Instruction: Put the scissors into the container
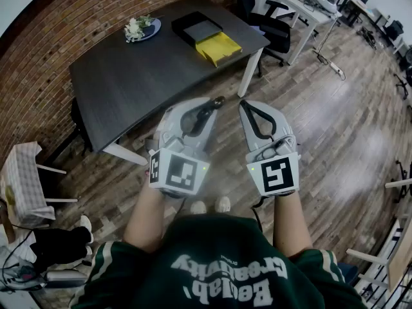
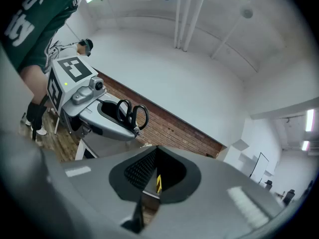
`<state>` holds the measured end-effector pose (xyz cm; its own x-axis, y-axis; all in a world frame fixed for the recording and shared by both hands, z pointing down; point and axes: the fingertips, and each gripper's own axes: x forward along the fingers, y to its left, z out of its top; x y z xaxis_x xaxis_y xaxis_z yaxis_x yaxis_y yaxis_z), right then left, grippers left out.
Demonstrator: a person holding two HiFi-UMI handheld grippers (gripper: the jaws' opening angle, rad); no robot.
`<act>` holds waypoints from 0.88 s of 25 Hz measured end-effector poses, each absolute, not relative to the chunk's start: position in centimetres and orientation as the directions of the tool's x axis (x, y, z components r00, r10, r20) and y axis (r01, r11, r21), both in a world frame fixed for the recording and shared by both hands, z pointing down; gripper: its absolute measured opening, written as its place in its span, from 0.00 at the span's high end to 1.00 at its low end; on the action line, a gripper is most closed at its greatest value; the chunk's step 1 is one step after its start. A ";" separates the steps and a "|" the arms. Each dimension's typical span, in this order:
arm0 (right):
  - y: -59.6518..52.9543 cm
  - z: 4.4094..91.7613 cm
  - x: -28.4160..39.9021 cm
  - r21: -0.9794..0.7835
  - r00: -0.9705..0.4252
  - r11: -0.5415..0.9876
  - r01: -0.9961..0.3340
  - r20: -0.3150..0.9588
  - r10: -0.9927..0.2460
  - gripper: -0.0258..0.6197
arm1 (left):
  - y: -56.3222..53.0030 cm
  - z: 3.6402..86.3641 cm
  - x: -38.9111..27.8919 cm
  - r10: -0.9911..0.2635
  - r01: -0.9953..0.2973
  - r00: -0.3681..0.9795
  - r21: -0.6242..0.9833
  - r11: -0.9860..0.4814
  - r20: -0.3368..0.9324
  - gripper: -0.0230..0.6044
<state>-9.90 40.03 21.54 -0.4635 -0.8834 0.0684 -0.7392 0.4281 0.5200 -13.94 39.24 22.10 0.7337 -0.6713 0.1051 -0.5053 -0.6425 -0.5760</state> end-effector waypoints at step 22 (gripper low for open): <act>39.0 22.1 -8.4 0.512 -0.482 0.444 -0.735 0.066 -0.874 0.95 | 38.4 22.5 -12.1 -0.680 -0.503 0.723 -0.583 -0.638 0.122 0.90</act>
